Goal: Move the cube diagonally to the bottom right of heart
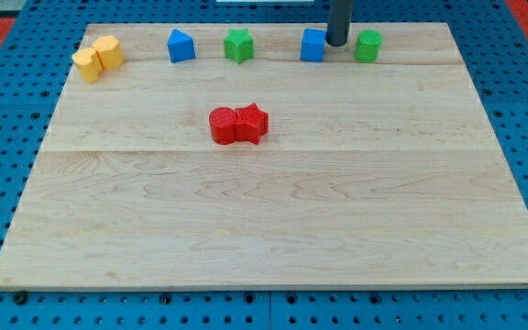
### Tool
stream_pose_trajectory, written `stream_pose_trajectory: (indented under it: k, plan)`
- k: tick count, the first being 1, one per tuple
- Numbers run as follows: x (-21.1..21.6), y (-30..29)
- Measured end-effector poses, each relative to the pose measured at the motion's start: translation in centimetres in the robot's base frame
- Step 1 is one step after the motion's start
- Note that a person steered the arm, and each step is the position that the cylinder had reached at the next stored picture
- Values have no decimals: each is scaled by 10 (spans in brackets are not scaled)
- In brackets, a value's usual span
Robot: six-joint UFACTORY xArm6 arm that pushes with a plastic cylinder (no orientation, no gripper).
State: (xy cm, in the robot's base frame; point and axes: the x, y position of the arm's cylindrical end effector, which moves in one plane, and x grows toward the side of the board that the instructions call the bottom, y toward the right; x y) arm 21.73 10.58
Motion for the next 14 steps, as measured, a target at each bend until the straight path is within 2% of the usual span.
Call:
stream_pose_trajectory:
  k: [1, 2, 3, 4, 5, 6, 8, 9, 10, 11, 13, 14]
  plan:
    - [-5, -53]
    - [58, -89]
    - [89, -81]
    - [67, -102]
    - [40, -91]
    - [38, -44]
    - [149, 28]
    - [113, 19]
    - [132, 60]
    - [200, 68]
    - [287, 86]
    - [335, 8]
